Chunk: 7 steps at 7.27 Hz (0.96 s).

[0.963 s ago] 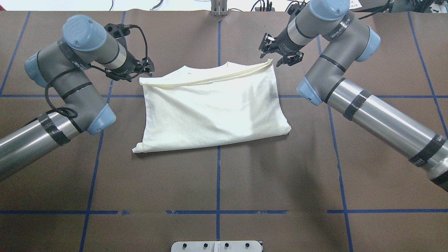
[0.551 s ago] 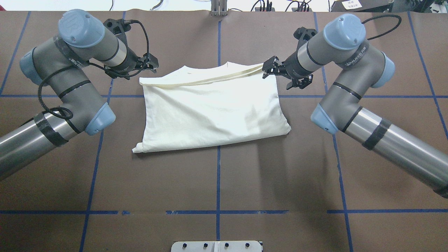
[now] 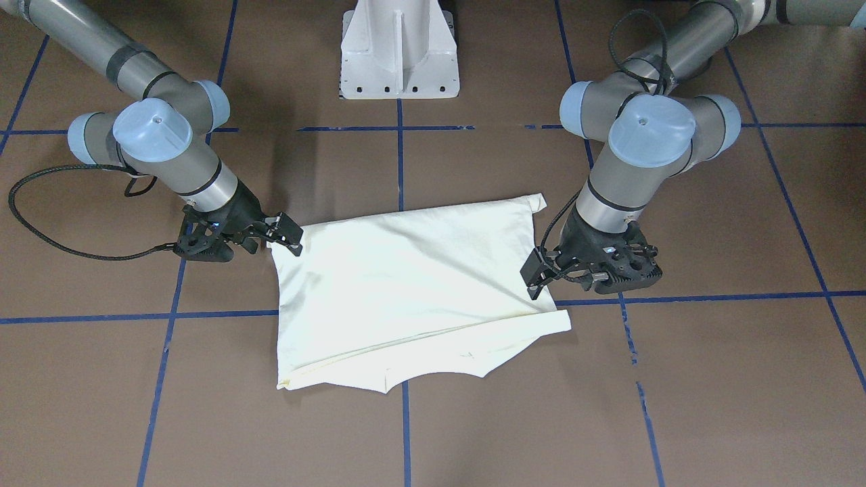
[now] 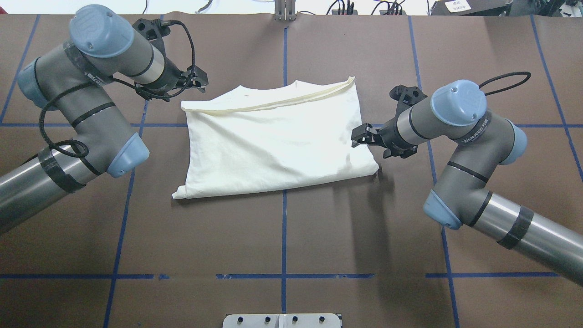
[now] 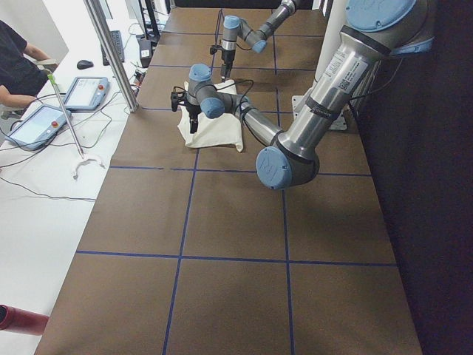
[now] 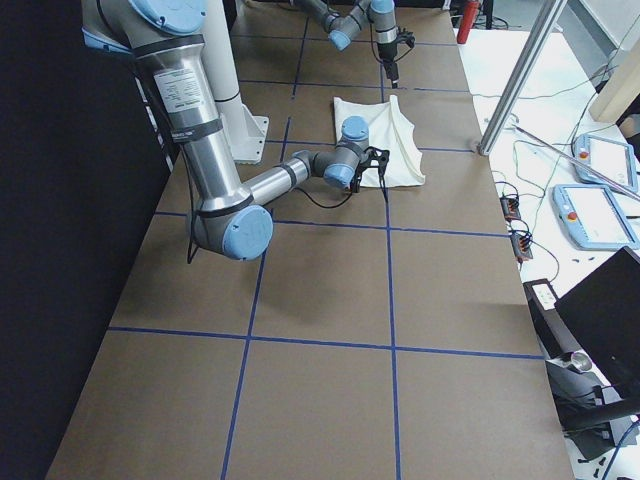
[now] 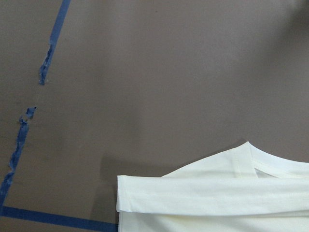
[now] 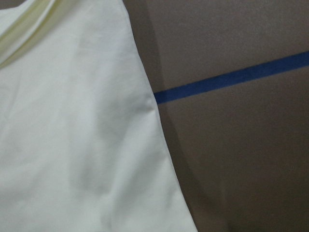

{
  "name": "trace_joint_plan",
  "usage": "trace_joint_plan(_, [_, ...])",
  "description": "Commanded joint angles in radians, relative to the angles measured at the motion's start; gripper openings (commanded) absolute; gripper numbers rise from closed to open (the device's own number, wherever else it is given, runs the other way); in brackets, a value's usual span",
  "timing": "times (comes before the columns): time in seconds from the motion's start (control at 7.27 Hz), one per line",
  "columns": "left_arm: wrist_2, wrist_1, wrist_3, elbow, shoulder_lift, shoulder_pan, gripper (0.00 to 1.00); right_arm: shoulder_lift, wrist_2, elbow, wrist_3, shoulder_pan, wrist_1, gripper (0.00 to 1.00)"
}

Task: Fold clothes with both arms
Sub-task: 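Grasp the folded shirt's side edge with the right gripper and drag it toward the robot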

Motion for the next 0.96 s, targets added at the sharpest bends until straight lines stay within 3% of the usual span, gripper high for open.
trace_joint_plan(0.0, [-0.002,0.000,-0.001,-0.002,0.000,0.000,1.00,-0.006,-0.004,0.000,-0.001,-0.021,-0.001,0.65])
trace_joint_plan(0.14, [-0.002,0.000,-0.001,-0.002,0.000,0.000,1.00,-0.006,-0.001,0.000,-0.001,-0.025,-0.001,0.21])
trace_joint_plan(0.28, [-0.002,0.000,-0.001,-0.002,0.000,0.000,1.00,-0.006,0.003,0.003,-0.004,-0.027,-0.001,0.00])
trace_joint_plan(0.55, [-0.004,0.000,-0.004,-0.004,-0.004,0.002,1.00,-0.012,0.022,0.023,-0.009,-0.024,0.002,0.00])
trace_joint_plan(0.83, [-0.002,-0.003,-0.004,-0.004,-0.003,0.002,1.00,-0.103,0.051,0.143,-0.009,-0.021,0.001,0.00])
